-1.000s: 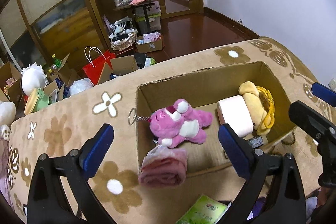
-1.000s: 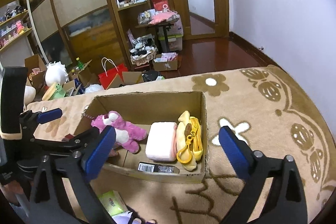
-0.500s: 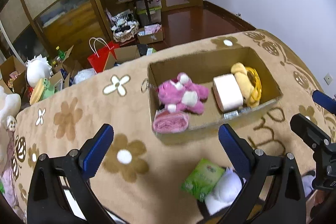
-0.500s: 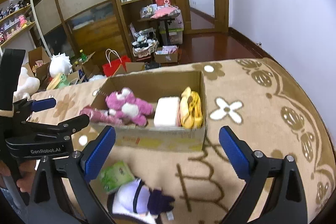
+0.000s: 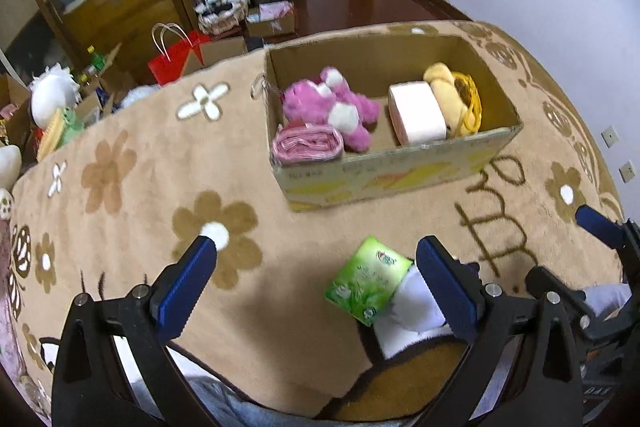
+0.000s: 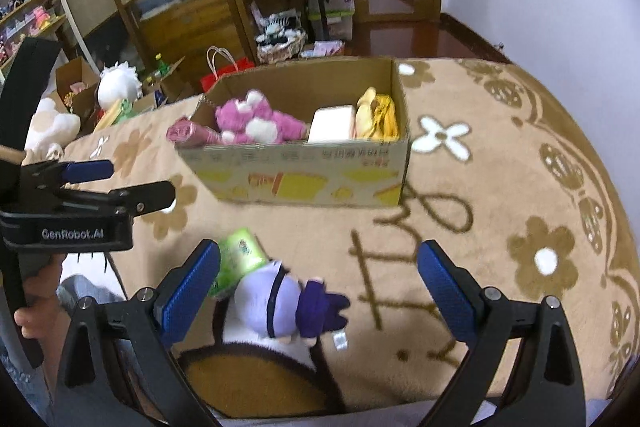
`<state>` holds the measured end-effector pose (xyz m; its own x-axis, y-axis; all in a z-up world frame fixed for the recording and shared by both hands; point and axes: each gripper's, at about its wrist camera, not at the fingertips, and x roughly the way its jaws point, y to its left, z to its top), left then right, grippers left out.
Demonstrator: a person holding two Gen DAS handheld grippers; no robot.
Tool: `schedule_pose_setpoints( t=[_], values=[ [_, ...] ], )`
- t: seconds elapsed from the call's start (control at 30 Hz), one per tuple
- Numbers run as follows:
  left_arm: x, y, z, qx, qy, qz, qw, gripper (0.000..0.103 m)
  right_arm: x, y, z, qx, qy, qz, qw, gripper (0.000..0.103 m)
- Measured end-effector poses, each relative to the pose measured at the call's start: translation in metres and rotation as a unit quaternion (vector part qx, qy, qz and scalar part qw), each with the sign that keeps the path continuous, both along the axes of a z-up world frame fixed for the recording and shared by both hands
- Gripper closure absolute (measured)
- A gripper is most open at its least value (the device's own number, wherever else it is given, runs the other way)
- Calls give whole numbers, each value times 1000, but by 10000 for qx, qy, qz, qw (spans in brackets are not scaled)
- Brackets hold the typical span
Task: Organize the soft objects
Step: 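Grasp the green tissue pack with left tool while right tool grasps the white-and-purple plush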
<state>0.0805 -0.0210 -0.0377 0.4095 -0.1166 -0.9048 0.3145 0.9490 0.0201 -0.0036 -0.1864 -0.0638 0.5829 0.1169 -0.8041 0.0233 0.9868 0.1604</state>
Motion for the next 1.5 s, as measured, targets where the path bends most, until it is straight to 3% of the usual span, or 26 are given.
schedule_pose_setpoints(
  t=[0.2, 0.5, 1.2, 1.5],
  values=[
    [6, -3, -22, -82, 455, -64, 9989, 4, 3, 10, -22, 6, 361, 167, 9992, 0],
    [17, -16, -58, 95, 943, -228, 9952, 4, 14, 18, -57, 90, 847, 300, 9959, 0],
    [43, -36, -121, 188, 1884, -520, 9805, 4, 36, 38, -98, 121, 1345, 562, 9893, 0],
    [54, -38, -133, 313, 1912, -472, 9799, 4, 48, 56, -116, 102, 1530, 621, 9862, 0]
  ],
)
